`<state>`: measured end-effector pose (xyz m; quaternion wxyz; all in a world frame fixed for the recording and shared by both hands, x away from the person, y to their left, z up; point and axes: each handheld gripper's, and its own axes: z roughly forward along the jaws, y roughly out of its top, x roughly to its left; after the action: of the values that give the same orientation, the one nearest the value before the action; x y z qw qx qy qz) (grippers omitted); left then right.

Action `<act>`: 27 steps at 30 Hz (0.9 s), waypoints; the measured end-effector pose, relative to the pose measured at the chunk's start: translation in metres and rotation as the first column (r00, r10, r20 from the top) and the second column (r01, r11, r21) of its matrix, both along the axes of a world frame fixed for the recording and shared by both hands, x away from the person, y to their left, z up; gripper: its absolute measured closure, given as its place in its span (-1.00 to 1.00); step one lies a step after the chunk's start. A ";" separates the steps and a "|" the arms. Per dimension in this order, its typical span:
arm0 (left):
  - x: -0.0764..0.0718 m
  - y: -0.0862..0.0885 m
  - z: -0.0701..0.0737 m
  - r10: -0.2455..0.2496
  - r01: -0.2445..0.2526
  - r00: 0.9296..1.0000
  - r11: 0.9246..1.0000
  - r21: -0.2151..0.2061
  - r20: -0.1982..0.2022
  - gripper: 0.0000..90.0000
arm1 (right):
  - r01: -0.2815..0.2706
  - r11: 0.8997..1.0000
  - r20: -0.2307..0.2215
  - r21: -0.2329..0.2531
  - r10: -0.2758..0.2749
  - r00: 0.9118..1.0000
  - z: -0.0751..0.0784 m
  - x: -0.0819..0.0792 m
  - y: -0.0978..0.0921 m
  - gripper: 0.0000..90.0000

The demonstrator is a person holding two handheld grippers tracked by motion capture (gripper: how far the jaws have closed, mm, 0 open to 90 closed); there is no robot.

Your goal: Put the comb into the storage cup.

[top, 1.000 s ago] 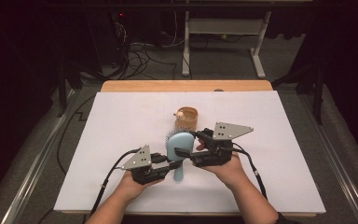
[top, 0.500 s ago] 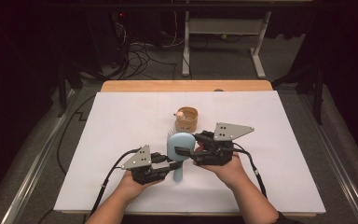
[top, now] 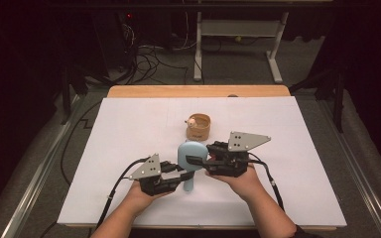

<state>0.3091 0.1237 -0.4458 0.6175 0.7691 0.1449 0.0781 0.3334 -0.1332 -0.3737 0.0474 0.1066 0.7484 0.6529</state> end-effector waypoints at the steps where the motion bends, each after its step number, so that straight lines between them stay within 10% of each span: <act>1: 0.000 0.000 0.000 0.002 -0.002 1.000 1.000 -0.001 -0.001 0.49 | 0.001 1.000 0.003 0.003 -0.001 1.000 0.000 0.000 0.000 0.46; 14: 0.001 0.001 0.002 0.006 -0.006 1.000 1.000 -0.012 -0.006 0.33 | 0.001 1.000 0.007 0.005 -0.001 1.000 -0.001 -0.001 0.003 0.49; 27: 0.003 0.004 0.003 0.042 -0.043 0.998 0.999 -0.024 -0.044 -0.32 | 0.023 1.000 0.011 0.006 -0.023 1.000 -0.001 0.000 0.001 0.49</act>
<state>0.3125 0.1273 -0.4425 0.6220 0.7596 0.1756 0.0724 0.3334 -0.1318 -0.3742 0.0586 0.1117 0.7451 0.6549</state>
